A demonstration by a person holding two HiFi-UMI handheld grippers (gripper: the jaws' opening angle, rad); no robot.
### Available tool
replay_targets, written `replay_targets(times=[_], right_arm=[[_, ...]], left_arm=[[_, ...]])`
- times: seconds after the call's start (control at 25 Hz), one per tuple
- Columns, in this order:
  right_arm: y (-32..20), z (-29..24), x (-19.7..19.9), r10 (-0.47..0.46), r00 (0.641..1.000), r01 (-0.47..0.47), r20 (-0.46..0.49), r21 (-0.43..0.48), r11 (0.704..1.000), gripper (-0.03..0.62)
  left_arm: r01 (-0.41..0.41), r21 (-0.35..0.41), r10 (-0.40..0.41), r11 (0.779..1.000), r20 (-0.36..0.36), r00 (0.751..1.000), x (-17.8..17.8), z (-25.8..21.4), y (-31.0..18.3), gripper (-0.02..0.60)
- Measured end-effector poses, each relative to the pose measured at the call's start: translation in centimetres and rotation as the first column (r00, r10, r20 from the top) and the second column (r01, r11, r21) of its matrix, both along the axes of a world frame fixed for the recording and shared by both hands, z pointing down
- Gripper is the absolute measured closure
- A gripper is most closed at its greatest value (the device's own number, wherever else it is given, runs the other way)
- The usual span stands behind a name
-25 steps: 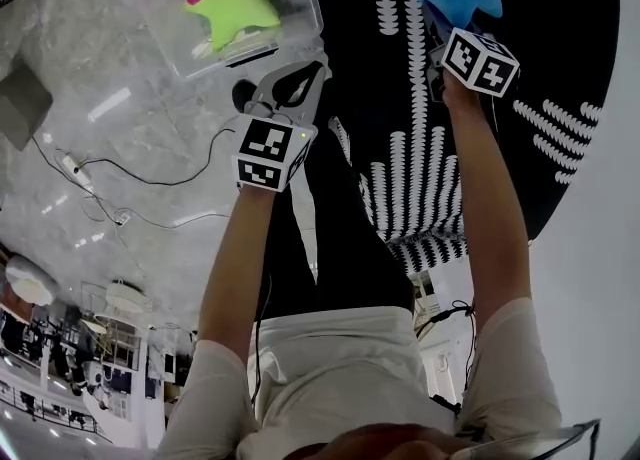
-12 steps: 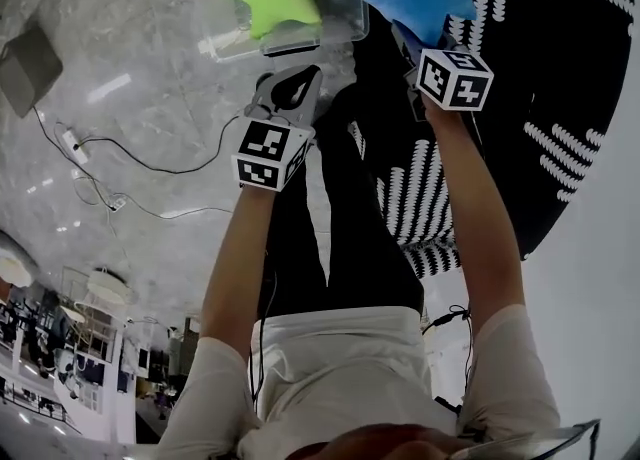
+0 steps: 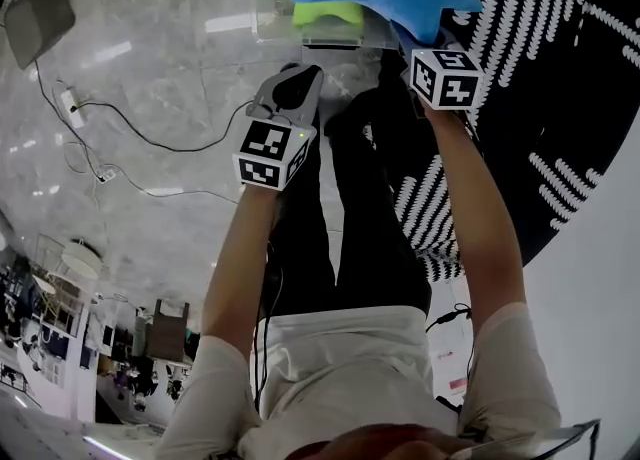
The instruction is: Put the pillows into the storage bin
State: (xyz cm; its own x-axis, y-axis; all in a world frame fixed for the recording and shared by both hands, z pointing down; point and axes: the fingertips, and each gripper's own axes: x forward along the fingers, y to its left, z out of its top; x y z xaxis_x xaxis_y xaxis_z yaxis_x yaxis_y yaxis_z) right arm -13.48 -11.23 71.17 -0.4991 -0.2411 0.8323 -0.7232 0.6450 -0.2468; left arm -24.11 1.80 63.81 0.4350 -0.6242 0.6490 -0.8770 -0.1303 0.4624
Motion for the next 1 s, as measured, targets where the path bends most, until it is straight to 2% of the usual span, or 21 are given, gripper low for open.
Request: replay_targets(times=[0.12, 0.16, 0.2, 0.28, 0.4, 0.6, 1.0], right_arm=[[0.1, 1.2, -2.0, -0.043, 0.998, 0.044, -0.037, 0.040, 0.998, 0.442], [0.2, 2.1, -2.4, -0.055, 0.997, 0.058, -0.059, 0.049, 0.997, 0.418], [0.4, 3.3, -2.8, -0.066, 0.994, 0.070, -0.089, 0.044, 0.997, 0.376], [1.2, 6.2, -3.4, -0.079, 0.985, 0.078, -0.154, -0.010, 0.997, 0.247], [2.1, 8.3, -4.0, -0.098, 0.974, 0.087, -0.207, -0.061, 0.994, 0.201], [3.4, 8.7, -3.9, -0.147, 0.964, 0.134, -0.221, -0.072, 0.988, 0.189], [3.6, 5.7, -3.4, -0.135, 0.969, 0.132, -0.209, -0.029, 0.991, 0.189]], left_arm=[[0.027, -0.002, -0.027, 1.000, 0.000, 1.000, -1.4, 0.5, 0.7, 0.563], [0.035, -0.004, -0.035, 0.999, 0.000, 0.999, -1.8, 0.8, 1.1, 0.563], [0.043, -0.006, -0.043, 0.999, 0.000, 0.999, -2.3, 1.1, 1.4, 0.563], [0.058, -0.015, -0.058, 0.998, -0.002, 0.998, -3.5, 1.9, 2.0, 0.563], [0.077, -0.031, -0.077, 0.997, -0.008, 0.997, -5.0, 2.7, 3.0, 0.563], [0.090, -0.044, -0.091, 0.995, -0.013, 0.996, -5.9, 3.1, 4.0, 0.563], [0.091, -0.011, -0.091, 0.996, -0.010, 0.996, -6.2, 1.2, 3.6, 0.563]])
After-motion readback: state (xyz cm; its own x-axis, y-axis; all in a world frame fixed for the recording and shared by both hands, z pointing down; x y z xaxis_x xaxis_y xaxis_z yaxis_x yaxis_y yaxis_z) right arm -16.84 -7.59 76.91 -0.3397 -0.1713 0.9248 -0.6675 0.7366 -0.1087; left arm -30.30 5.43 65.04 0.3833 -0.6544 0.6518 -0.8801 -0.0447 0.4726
